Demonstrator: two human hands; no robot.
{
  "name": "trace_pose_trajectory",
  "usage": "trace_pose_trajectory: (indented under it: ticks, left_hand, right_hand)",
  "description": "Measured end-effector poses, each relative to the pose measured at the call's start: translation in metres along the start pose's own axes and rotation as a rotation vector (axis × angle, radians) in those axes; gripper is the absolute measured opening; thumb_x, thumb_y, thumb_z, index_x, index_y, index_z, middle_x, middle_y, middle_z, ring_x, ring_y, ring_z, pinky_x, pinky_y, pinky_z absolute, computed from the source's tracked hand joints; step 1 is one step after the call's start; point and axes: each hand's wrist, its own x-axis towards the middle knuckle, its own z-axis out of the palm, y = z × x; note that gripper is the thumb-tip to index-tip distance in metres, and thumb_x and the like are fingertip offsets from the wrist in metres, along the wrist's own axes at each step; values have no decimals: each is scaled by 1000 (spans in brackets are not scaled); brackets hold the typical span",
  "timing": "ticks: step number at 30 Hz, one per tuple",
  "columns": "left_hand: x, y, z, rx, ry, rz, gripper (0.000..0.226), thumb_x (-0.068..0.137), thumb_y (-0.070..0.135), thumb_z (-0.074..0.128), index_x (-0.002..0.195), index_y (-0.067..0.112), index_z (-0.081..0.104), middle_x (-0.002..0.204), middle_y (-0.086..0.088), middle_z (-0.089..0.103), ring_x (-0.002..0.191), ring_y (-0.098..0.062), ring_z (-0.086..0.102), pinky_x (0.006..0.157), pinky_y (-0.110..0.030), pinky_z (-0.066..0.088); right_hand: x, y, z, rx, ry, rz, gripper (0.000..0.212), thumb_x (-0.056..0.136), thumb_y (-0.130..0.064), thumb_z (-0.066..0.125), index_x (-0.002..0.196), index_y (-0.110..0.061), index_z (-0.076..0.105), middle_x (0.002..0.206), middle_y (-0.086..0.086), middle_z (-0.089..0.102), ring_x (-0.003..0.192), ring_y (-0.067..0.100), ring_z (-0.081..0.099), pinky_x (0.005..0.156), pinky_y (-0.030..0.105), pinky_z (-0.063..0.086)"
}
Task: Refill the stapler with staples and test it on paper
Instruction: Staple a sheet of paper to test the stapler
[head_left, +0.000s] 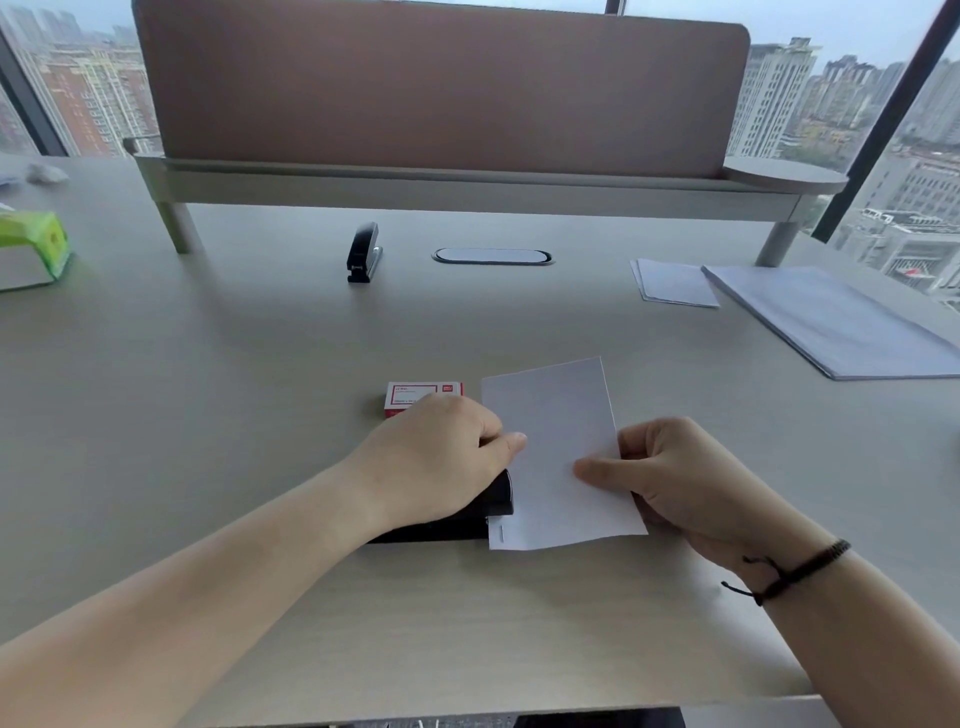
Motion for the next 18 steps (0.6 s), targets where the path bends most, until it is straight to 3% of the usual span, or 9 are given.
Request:
trace_pose_trajectory:
  ticks: [9, 15, 18]
  left_hand:
    - [0, 1, 0, -7, 2, -2, 56, 96, 40, 52, 55, 15, 23, 49, 3, 23, 46, -14, 22, 51, -32, 23]
    - [2, 4, 2, 22, -28, -29, 54, 98, 38, 48, 55, 15, 24, 50, 2, 25, 48, -16, 24, 51, -32, 22]
    - [3, 5, 4, 44, -40, -43, 52, 100, 37, 43, 56, 14, 27, 51, 1, 31, 50, -17, 30, 51, -33, 24]
  right_hand:
    - [1, 1, 0, 12, 1, -2, 11, 85, -6, 74, 92, 1, 78, 92, 16, 80, 89, 37, 76, 84, 48, 61]
    - [2, 2, -2, -4, -18, -1, 12, 85, -8, 74, 93, -1, 79, 91, 14, 81, 78, 28, 78, 58, 26, 58]
    - [3, 2, -2, -4, -23, 11, 13, 85, -11, 74, 94, -3, 79, 91, 13, 81, 81, 30, 78, 63, 30, 60]
